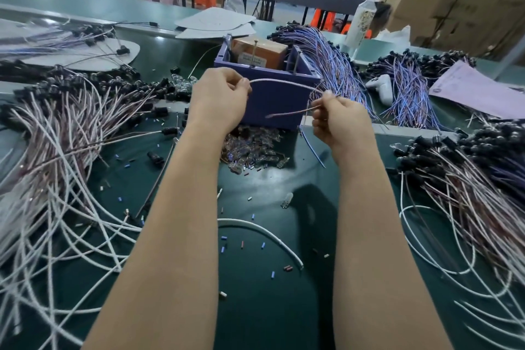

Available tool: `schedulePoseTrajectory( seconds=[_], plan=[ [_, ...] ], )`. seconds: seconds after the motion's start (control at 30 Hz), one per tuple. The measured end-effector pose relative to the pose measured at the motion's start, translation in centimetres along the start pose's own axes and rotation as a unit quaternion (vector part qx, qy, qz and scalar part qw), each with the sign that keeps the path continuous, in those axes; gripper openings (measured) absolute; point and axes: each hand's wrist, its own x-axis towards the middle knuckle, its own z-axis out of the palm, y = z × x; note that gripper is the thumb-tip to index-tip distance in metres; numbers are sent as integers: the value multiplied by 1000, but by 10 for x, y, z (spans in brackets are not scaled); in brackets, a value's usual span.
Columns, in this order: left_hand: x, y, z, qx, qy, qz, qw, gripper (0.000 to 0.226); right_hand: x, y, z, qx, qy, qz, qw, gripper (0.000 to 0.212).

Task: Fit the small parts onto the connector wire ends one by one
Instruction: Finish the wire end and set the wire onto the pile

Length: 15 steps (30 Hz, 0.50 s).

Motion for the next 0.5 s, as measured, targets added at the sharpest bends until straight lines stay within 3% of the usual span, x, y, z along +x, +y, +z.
schedulePoseTrajectory(
  seconds=[0.07,0.2,0.27,0.4,0.5],
  plan=[
    [0,0,-1,-21,8,6,1000,20,-2,-3,0,5,-11,-1,1000,36],
    [-5,10,4,-79,-31,48,995,19,-12,-6,10,31,-197,21,980,29],
    [-8,14,9,-62,-59,73,994,16,-15,-5,15,48,-249,17,967,26],
    [-10,15,19,-38,-73,96,992,15,-15,-1,21,120,-248,-13,961,25],
    [-10,14,20,-98,-106,75,987,17,-14,1,21,154,-261,-20,953,22]
  ],
)
